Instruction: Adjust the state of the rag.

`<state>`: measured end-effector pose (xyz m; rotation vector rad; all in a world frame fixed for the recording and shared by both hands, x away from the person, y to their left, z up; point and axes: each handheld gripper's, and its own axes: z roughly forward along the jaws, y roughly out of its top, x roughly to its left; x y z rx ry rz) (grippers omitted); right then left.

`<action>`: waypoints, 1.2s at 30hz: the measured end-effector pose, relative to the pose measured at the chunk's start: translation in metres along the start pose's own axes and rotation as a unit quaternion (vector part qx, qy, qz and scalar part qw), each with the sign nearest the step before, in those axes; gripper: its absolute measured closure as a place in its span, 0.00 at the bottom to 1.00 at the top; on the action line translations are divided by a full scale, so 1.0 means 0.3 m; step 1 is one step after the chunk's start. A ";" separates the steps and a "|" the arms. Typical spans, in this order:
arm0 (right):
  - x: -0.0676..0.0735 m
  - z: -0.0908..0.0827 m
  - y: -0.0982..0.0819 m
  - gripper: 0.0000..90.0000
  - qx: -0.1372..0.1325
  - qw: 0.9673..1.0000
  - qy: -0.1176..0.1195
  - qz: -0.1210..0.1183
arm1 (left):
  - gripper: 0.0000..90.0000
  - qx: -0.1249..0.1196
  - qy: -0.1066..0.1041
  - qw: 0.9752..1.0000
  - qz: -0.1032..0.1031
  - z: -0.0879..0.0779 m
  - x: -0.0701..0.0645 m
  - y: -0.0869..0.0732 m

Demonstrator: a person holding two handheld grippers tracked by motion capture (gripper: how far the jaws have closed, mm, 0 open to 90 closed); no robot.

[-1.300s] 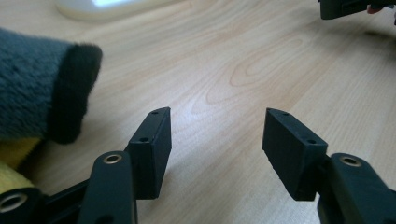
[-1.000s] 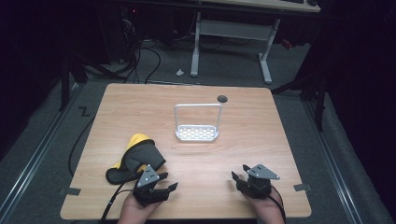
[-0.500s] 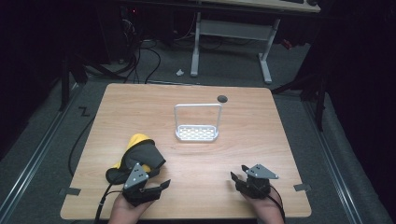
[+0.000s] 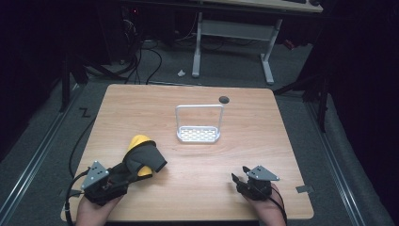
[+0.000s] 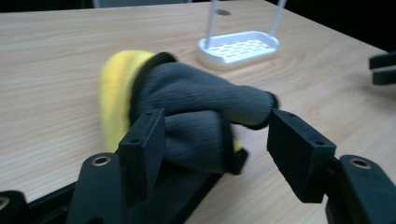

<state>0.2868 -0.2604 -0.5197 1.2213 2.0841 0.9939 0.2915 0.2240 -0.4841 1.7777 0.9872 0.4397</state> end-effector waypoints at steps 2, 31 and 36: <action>0.001 0.000 0.000 0.52 0.001 1.000 0.001 0.000 | 0.40 0.003 0.014 1.000 -0.011 -0.002 0.030 -0.014; 0.078 0.028 0.016 0.53 0.007 0.999 0.017 -0.027 | 0.94 0.048 -0.062 0.997 0.019 0.187 -0.144 -0.009; 0.091 0.025 0.018 0.53 0.006 0.999 0.018 -0.036 | 0.94 0.070 -0.092 0.992 0.045 0.279 -0.248 -0.004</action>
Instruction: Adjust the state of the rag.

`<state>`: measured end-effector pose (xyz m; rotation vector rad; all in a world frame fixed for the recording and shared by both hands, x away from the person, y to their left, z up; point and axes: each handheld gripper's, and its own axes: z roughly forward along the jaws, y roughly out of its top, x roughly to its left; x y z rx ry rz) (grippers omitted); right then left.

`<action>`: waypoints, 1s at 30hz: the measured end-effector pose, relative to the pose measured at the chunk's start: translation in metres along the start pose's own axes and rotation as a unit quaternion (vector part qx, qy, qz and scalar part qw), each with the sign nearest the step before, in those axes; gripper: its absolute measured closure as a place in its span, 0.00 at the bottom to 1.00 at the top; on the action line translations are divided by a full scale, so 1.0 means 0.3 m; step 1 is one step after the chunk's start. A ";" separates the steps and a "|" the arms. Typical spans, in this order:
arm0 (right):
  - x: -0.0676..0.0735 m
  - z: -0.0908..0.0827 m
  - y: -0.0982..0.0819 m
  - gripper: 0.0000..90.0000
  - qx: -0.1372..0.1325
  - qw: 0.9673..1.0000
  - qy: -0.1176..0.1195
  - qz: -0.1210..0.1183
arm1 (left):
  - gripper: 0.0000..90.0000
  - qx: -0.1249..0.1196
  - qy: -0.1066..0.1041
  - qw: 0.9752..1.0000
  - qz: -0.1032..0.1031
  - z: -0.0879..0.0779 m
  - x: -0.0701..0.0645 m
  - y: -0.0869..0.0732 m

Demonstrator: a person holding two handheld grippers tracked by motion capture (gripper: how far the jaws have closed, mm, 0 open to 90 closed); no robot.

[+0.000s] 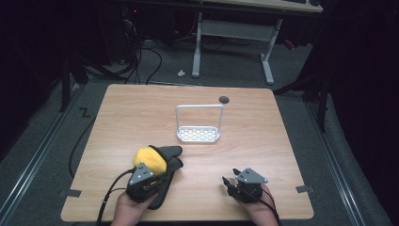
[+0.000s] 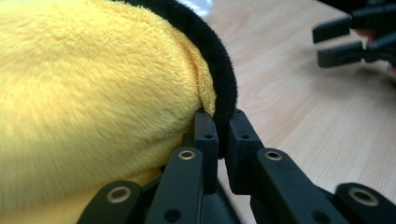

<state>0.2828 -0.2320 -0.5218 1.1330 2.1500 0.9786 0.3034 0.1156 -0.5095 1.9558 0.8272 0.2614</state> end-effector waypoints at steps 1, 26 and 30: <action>0.000 0.000 0.000 0.53 0.000 1.000 0.000 0.000 | 0.94 0.003 -0.006 1.000 0.003 0.019 -0.014 0.005; 0.376 0.163 0.171 0.53 0.012 0.988 0.139 -0.073 | 0.93 -0.043 -0.032 0.997 -0.053 -0.077 0.054 -0.001; 0.423 0.227 0.192 0.59 0.037 0.985 0.147 -0.081 | 0.93 -0.044 -0.030 0.997 -0.054 -0.095 0.067 -0.006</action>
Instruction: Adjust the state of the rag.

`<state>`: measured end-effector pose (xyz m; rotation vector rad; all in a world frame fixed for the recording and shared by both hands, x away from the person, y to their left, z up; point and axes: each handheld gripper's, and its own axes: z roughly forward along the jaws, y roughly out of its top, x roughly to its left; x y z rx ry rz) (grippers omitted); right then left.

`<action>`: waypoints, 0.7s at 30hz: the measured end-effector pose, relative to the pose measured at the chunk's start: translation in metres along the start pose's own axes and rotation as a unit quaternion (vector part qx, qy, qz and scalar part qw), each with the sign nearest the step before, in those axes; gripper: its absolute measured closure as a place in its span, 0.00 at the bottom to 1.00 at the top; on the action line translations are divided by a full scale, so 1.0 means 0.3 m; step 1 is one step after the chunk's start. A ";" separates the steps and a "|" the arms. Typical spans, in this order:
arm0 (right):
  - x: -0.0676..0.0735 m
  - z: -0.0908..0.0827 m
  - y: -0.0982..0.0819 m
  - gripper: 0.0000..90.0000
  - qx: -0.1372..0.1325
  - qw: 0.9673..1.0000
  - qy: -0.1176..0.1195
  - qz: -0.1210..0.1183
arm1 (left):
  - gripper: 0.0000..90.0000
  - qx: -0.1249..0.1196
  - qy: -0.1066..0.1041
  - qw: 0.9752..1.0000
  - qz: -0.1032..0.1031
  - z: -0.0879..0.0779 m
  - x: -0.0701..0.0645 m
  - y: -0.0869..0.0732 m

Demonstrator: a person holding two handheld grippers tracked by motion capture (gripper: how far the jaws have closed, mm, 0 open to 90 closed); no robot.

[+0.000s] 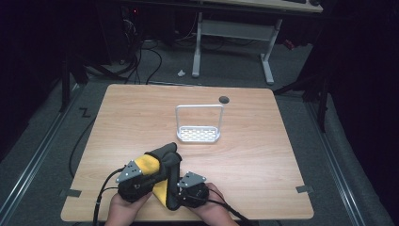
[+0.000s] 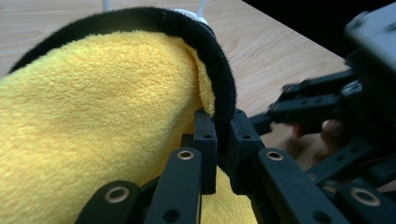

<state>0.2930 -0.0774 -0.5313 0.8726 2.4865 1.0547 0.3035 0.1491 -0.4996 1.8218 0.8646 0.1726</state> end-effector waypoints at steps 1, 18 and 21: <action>-0.003 0.005 0.001 0.66 -0.004 1.000 0.013 0.005 | 0.93 -0.002 0.001 1.000 -0.001 -0.004 0.002 0.000; -0.244 -0.134 -0.116 0.95 0.030 0.990 -0.134 0.028 | 0.93 0.026 -0.018 0.999 0.003 0.034 -0.020 -0.030; -0.329 -0.171 -0.153 0.95 0.033 0.986 -0.156 0.058 | 0.93 0.048 -0.029 0.998 0.018 0.071 -0.054 -0.048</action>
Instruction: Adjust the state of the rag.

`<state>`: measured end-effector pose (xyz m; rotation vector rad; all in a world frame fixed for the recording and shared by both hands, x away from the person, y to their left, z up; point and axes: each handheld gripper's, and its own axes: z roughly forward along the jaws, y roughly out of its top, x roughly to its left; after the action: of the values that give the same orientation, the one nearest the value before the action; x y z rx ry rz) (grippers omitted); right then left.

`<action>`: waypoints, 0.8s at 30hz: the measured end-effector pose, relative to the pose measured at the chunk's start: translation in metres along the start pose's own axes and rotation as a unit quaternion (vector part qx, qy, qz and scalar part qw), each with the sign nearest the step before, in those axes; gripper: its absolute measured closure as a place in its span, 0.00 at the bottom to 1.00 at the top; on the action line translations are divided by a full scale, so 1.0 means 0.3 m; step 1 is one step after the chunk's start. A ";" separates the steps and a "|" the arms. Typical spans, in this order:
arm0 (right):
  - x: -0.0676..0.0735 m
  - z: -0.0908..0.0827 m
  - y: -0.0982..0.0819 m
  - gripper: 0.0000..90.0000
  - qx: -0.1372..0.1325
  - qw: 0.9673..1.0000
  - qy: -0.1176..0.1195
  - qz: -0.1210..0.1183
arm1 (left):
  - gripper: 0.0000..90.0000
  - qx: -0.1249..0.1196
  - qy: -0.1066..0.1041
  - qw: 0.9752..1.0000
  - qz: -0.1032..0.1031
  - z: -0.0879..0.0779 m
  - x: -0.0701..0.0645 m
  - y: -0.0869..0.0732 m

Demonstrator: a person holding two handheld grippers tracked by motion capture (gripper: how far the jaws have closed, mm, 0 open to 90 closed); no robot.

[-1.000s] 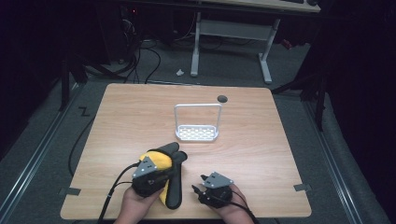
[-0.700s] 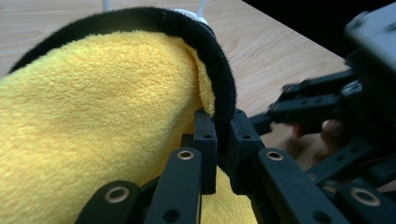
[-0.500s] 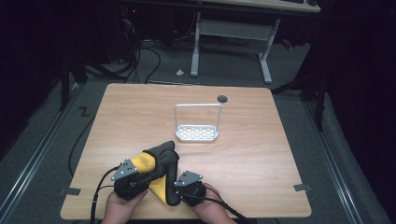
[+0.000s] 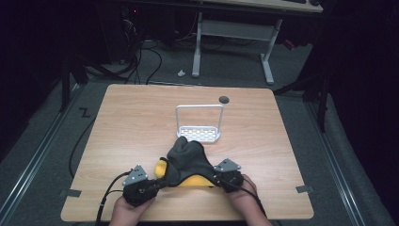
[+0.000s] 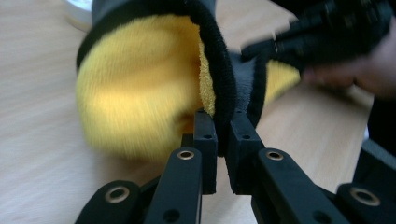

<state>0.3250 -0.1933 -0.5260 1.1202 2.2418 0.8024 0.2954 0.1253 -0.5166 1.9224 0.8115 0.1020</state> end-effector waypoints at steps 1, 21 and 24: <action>-0.022 -0.002 -0.007 0.95 0.001 1.000 -0.005 0.006 | 0.93 0.006 -0.004 1.000 0.002 0.013 -0.007 -0.005; -0.097 -0.141 -0.050 0.71 -0.052 0.997 -0.034 0.055 | 0.55 0.022 -0.024 0.999 -0.006 0.024 -0.022 -0.009; -0.056 -0.164 -0.054 0.67 -0.058 0.997 -0.021 0.049 | 0.52 0.013 -0.020 1.000 -0.009 0.008 -0.012 -0.002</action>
<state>0.2930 -0.2288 -0.4999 1.1888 2.0912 0.9275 0.2935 0.1216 -0.5172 1.9343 0.8076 0.0428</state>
